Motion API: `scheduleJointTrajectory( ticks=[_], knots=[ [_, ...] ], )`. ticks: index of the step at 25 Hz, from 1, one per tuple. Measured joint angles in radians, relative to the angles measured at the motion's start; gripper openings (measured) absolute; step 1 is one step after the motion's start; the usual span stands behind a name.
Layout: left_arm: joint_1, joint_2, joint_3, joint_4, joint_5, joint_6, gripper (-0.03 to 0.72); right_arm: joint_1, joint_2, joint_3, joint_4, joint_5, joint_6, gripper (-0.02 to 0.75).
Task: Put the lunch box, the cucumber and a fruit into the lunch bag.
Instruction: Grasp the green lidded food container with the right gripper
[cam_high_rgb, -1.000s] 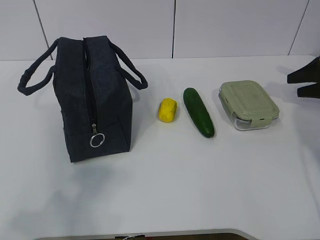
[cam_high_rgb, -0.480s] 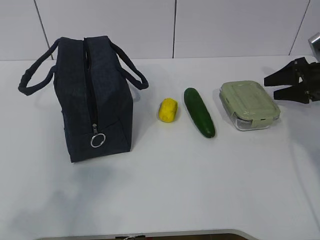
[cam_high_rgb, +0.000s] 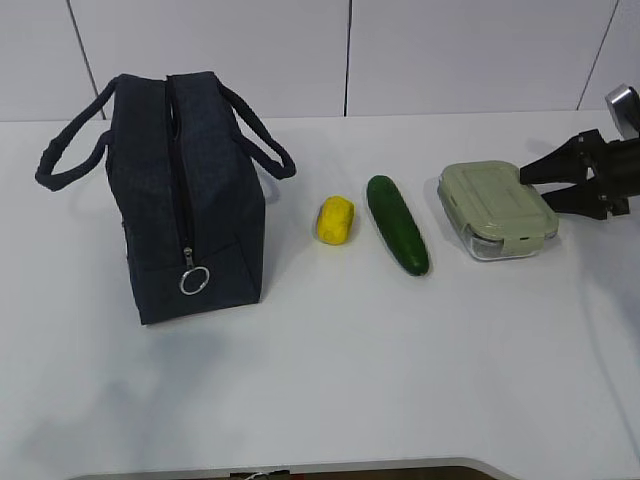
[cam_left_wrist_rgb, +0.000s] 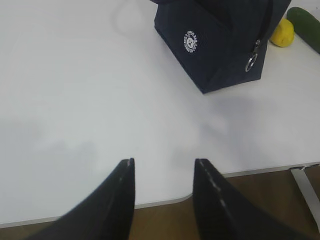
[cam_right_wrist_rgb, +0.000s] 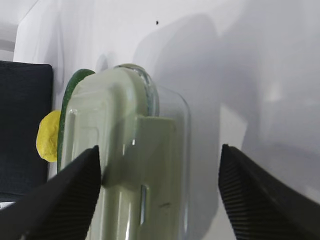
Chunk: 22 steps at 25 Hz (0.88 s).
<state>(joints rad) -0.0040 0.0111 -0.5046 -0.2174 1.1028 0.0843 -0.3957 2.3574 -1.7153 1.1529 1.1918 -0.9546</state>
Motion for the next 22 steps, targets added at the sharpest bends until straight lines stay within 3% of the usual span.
scheduleJointTrajectory(
  ticks=[22],
  knots=[
    [0.0,0.0,0.0,0.0,0.0,0.0,0.285,0.047,0.0,0.0,-0.007,0.0,0.006,0.582]
  ],
)
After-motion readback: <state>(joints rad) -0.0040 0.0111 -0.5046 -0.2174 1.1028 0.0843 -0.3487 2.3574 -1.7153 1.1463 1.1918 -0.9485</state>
